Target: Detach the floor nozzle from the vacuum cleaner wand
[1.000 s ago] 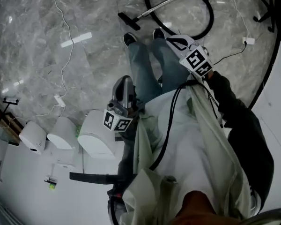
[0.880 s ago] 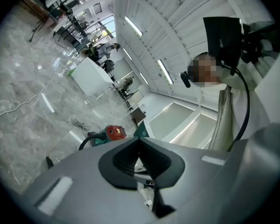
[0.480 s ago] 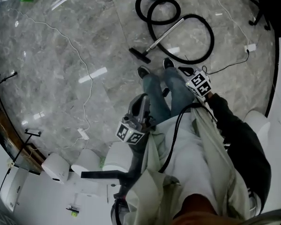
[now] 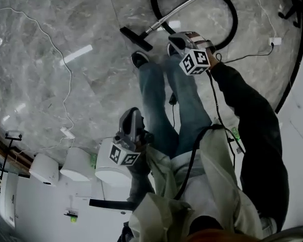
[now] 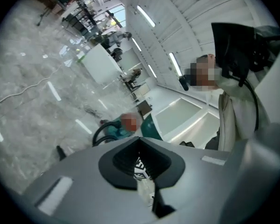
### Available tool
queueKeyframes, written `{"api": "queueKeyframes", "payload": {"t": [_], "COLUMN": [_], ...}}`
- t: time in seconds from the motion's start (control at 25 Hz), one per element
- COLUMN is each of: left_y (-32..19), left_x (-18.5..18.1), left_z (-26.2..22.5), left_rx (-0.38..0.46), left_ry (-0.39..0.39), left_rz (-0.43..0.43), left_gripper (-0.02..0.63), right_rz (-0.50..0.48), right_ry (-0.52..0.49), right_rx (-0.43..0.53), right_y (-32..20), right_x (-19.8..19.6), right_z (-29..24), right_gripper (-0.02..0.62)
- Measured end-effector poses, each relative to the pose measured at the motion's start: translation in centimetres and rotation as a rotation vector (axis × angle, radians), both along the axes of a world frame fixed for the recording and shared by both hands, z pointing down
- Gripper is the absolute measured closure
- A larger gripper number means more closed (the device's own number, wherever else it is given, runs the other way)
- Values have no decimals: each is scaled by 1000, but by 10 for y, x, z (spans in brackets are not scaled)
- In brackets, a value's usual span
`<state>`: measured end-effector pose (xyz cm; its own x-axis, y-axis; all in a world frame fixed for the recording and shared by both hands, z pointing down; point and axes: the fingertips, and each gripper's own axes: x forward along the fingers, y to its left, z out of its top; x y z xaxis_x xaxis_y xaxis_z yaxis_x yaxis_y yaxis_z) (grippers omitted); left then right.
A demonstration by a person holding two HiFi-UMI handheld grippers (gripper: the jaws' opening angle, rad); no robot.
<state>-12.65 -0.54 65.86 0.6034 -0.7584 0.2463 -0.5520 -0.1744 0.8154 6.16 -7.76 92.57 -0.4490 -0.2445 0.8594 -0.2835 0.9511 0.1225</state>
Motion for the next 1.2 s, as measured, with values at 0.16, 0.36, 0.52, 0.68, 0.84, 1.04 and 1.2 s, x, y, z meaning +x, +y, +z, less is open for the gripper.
{"api": "queueKeyframes", "payload": {"t": [0.16, 0.36, 0.52, 0.68, 0.84, 1.04, 1.2], "left_y": [29, 53, 61, 59, 57, 60, 45], "left_x": [-65, -98, -103, -97, -89, -59, 8], "left_z": [104, 175, 213, 239, 253, 276, 243], "left_rx": [-86, -103, -93, -83, -64, -95, -29], "left_ry": [-80, -151, -127, -79, -33, -9, 67], "left_rz": [-102, -118, -156, -195, -206, -68, 127], "left_gripper": [621, 621, 621, 621, 620, 482, 278], "right_rz": [-139, -490, -778, -778, -775, -918, -1042], "right_ry": [166, 314, 469, 535, 506, 270, 196], "right_rx": [-98, -10, 117, -34, -225, -616, -813], "right_y": [5, 21, 14, 16, 23, 64, 90], "right_x": [3, -2, 2, 6, 3, -30, -48], "right_z": [157, 281, 353, 390, 380, 246, 102], "right_gripper": [461, 334, 334, 400, 408, 408, 426]}}
